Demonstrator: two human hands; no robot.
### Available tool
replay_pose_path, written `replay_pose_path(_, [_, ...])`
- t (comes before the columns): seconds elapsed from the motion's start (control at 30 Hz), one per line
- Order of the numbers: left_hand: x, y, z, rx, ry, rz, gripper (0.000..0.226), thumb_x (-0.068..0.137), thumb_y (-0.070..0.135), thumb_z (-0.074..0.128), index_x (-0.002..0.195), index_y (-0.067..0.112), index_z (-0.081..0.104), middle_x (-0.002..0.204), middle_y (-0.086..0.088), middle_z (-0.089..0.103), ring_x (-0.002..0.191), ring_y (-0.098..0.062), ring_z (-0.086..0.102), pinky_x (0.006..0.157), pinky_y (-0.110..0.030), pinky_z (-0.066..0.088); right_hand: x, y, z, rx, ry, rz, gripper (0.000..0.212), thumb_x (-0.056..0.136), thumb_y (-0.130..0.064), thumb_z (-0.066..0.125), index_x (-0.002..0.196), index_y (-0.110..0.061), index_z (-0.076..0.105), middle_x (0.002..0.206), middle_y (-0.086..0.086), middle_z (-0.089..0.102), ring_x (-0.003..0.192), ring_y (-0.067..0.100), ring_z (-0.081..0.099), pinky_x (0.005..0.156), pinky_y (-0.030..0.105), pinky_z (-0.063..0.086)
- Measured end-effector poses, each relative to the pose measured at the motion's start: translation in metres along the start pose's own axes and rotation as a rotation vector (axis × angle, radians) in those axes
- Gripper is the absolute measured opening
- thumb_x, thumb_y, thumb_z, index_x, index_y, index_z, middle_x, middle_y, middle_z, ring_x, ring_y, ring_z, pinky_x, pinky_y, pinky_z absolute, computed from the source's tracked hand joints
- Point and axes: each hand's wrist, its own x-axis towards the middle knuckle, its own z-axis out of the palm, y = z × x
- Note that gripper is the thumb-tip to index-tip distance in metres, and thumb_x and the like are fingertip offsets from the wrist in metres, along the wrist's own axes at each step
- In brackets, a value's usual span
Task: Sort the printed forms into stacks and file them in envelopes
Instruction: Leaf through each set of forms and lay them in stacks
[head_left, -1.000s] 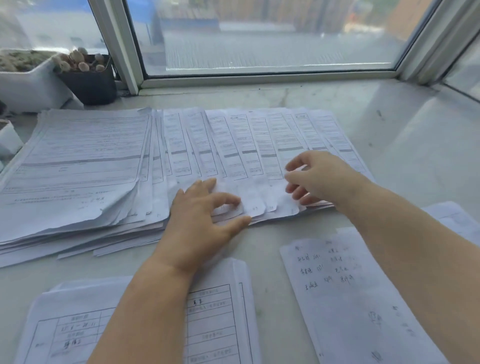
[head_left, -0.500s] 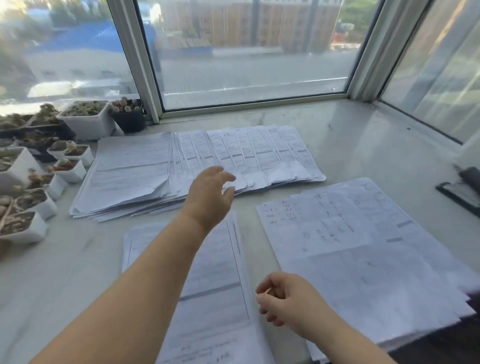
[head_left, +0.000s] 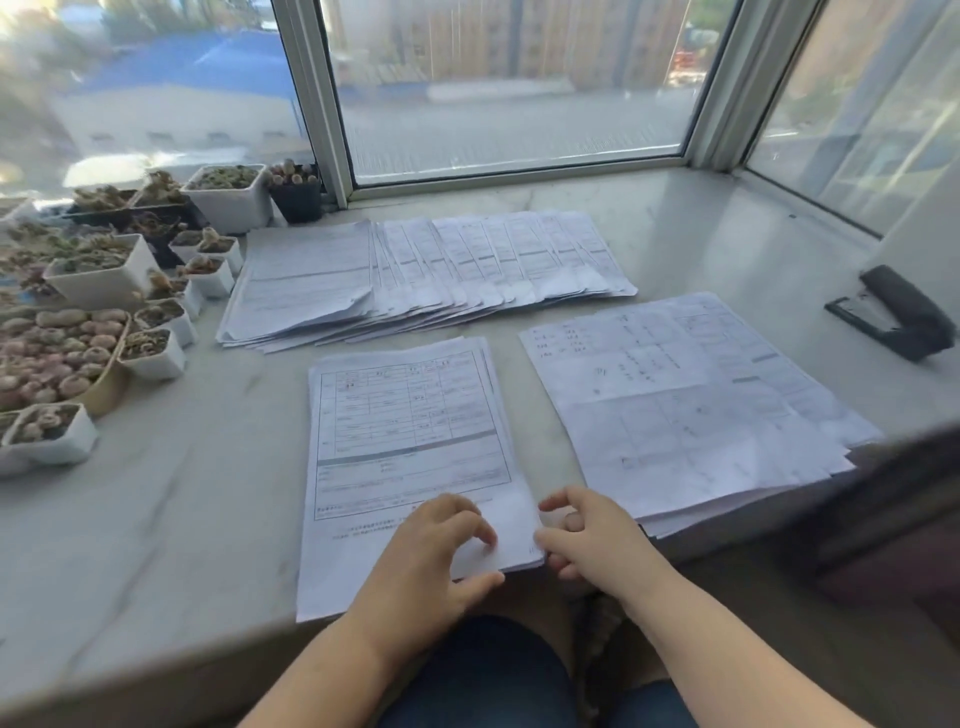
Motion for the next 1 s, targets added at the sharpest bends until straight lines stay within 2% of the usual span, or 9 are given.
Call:
replay_pose_path(0.1, [-0.002, -0.002, 0.0, -0.071, 0.023, -0.027, 0.017, 0.078, 0.038, 0.074, 0.091, 0.03, 0.067, 0.105, 0.022, 0.053, 0.105, 0.002, 0.051, 0.094, -0.015, 0.038, -0.007, 0.003, 0.003, 0.16, -0.011, 0.033, 0.033, 0.083, -0.009, 0.066, 0.108, -0.027, 0.056, 0.088, 0.011, 0.069, 0.074, 0.015, 0.068, 0.06, 0.02, 0.052])
replay_pose_path(0.27, [-0.004, -0.006, 0.0, -0.189, 0.023, -0.089, 0.003, 0.084, 0.03, 0.071, 0.086, 0.029, 0.073, 0.102, 0.02, 0.06, 0.102, 0.002, 0.056, 0.09, -0.013, 0.039, -0.011, 0.002, 0.005, 0.387, -0.084, 0.081, 0.036, 0.084, -0.005, 0.065, 0.111, -0.027, 0.057, 0.108, 0.014, 0.067, 0.096, 0.024, 0.069, 0.068, 0.025, 0.056])
replay_pose_path(0.5, [-0.003, -0.005, 0.007, -0.368, 0.222, -0.285, 0.021, 0.079, 0.008, 0.073, 0.062, 0.017, 0.063, 0.066, 0.007, 0.062, 0.067, -0.004, 0.056, 0.066, -0.014, 0.04, -0.007, 0.002, 0.008, 0.43, -0.061, 0.095, 0.019, 0.088, 0.003, 0.058, 0.095, -0.012, 0.066, 0.101, 0.019, 0.067, 0.087, 0.027, 0.066, 0.067, 0.028, 0.057])
replay_pose_path(0.57, [-0.002, -0.005, 0.009, -0.457, 0.26, -0.345, 0.026, 0.078, 0.012, 0.075, 0.059, 0.015, 0.059, 0.056, 0.009, 0.055, 0.056, -0.003, 0.048, 0.057, -0.014, 0.036, -0.005, 0.002, 0.008, 0.411, -0.068, 0.107, 0.021, 0.088, 0.005, 0.056, 0.088, -0.009, 0.071, 0.1, 0.016, 0.068, 0.087, 0.026, 0.064, 0.065, 0.027, 0.057])
replay_pose_path(0.67, [-0.001, -0.004, 0.011, -0.514, 0.321, -0.347, 0.04, 0.082, 0.036, 0.068, 0.055, 0.012, 0.05, 0.051, 0.008, 0.043, 0.052, -0.003, 0.038, 0.053, -0.016, 0.031, -0.002, 0.0, 0.005, 0.427, -0.082, 0.155, 0.023, 0.089, 0.005, 0.053, 0.088, -0.006, 0.073, 0.098, 0.016, 0.071, 0.083, 0.025, 0.064, 0.061, 0.027, 0.056])
replay_pose_path(0.73, [0.0, -0.004, 0.013, -0.507, 0.339, -0.334, 0.04, 0.085, 0.037, 0.063, 0.054, 0.016, 0.047, 0.05, 0.009, 0.042, 0.052, -0.004, 0.038, 0.052, -0.016, 0.03, 0.0, -0.002, 0.003, 0.478, -0.097, 0.196, 0.016, 0.091, -0.003, 0.055, 0.092, -0.003, 0.071, 0.093, 0.017, 0.071, 0.075, 0.024, 0.066, 0.058, 0.028, 0.056])
replay_pose_path(0.8, [0.001, -0.005, 0.016, -0.462, 0.334, -0.326, 0.03, 0.087, 0.024, 0.067, 0.06, 0.017, 0.055, 0.054, 0.008, 0.052, 0.054, -0.004, 0.046, 0.055, -0.015, 0.034, 0.001, -0.004, 0.002, 0.499, -0.128, 0.219, 0.018, 0.092, -0.02, 0.062, 0.092, -0.005, 0.071, 0.085, 0.012, 0.073, 0.067, 0.019, 0.068, 0.056, 0.027, 0.056])
replay_pose_path(0.87, [0.0, -0.005, 0.018, -0.459, 0.344, -0.32, 0.01, 0.085, 0.016, 0.069, 0.079, 0.02, 0.062, 0.068, 0.007, 0.065, 0.065, -0.005, 0.059, 0.06, -0.015, 0.042, 0.002, -0.006, 0.001, 0.43, -0.148, 0.224, 0.025, 0.088, -0.029, 0.069, 0.095, -0.006, 0.072, 0.086, 0.009, 0.073, 0.067, 0.016, 0.067, 0.058, 0.026, 0.055])
replay_pose_path(1.0, [-0.002, -0.005, 0.017, -0.445, 0.339, -0.287, 0.043, 0.087, 0.009, 0.063, 0.117, 0.037, 0.047, 0.068, -0.004, 0.062, 0.057, -0.013, 0.056, 0.055, -0.016, 0.043, 0.004, -0.008, 0.003, 0.346, -0.119, 0.24, 0.017, 0.083, -0.017, 0.075, 0.095, -0.008, 0.069, 0.075, 0.002, 0.065, 0.061, 0.009, 0.061, 0.055, 0.021, 0.053])
